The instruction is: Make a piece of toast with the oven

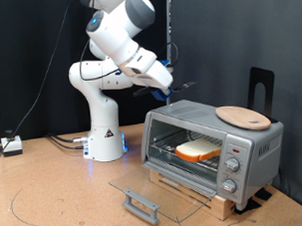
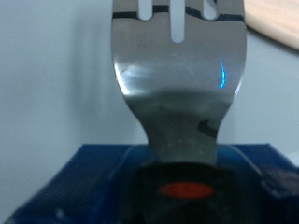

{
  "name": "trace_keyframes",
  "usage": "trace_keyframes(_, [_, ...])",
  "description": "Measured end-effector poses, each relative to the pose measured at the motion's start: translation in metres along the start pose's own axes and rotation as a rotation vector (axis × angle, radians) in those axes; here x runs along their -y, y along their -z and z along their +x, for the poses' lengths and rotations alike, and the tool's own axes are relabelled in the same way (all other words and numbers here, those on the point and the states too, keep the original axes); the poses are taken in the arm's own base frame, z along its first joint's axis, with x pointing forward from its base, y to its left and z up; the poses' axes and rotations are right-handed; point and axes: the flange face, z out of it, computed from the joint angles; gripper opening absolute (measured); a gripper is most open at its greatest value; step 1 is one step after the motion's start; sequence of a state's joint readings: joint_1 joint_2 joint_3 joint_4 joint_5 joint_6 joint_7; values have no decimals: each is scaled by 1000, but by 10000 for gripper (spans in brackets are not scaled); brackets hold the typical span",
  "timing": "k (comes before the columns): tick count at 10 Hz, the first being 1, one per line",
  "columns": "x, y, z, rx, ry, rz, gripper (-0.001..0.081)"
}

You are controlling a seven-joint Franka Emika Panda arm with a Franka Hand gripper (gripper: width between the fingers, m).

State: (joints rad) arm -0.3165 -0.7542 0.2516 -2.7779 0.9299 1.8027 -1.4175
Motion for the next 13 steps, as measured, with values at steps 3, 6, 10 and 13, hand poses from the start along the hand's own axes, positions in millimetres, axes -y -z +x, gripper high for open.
trace_keyframes(3, [29,-32,23,25,-1,5,410])
trace_keyframes(6, [53,-67,39,70,-32,-39,410])
trace_keyframes(10, [51,-86,33,83,-85,-95,410])
trace_keyframes(13, [45,-90,28,74,-111,-86,422])
